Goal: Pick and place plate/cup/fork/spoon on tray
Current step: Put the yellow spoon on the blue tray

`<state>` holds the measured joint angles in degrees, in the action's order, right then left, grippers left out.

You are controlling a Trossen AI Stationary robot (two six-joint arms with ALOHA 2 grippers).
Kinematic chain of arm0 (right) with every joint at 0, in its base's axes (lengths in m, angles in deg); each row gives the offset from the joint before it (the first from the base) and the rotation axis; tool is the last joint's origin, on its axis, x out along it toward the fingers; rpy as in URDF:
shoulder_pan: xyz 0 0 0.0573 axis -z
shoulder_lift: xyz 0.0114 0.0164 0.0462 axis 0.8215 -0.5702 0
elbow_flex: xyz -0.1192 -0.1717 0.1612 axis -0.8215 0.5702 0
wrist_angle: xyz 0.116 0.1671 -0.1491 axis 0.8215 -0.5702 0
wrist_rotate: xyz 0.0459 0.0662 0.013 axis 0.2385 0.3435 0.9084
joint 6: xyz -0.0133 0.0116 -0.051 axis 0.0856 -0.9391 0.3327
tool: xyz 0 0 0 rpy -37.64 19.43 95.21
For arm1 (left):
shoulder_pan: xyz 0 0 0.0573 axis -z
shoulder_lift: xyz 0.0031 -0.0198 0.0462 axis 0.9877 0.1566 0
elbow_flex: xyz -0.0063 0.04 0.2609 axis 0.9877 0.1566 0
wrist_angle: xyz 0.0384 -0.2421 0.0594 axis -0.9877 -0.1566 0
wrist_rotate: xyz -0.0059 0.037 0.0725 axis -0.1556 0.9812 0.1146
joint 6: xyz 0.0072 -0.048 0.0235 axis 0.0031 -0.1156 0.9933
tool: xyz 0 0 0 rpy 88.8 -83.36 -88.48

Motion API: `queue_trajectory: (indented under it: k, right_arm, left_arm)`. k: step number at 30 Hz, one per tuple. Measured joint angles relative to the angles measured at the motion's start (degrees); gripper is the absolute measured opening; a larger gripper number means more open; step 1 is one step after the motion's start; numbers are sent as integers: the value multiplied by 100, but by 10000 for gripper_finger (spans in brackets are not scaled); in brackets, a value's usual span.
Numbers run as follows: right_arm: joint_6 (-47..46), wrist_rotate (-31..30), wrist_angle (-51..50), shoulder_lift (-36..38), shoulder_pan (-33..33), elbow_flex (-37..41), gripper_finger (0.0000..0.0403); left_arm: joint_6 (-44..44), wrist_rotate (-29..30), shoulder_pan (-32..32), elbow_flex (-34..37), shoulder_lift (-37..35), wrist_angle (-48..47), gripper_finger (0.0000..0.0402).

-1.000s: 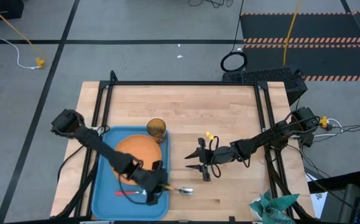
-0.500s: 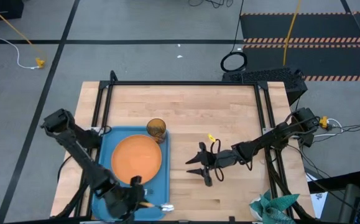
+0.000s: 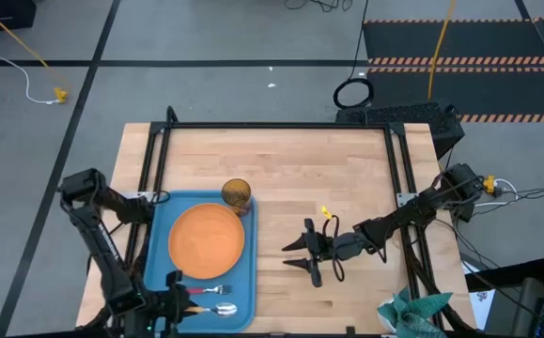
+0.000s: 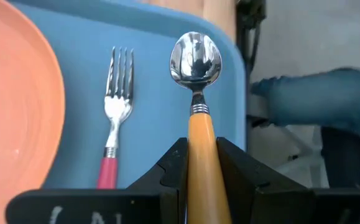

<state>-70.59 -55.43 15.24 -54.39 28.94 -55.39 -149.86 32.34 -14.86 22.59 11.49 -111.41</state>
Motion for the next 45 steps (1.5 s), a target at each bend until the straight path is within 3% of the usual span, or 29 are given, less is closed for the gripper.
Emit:
queue_trajectory:
  k: [9,45]
  right_arm:
    - [-8,1,-7,0,-7,0,157]
    - [-20,16,-47,0,-82,2,157]
  left_arm:
    - [47,761,331,0,112,88,67]
    - [36,451,517,20,1037,38,67]
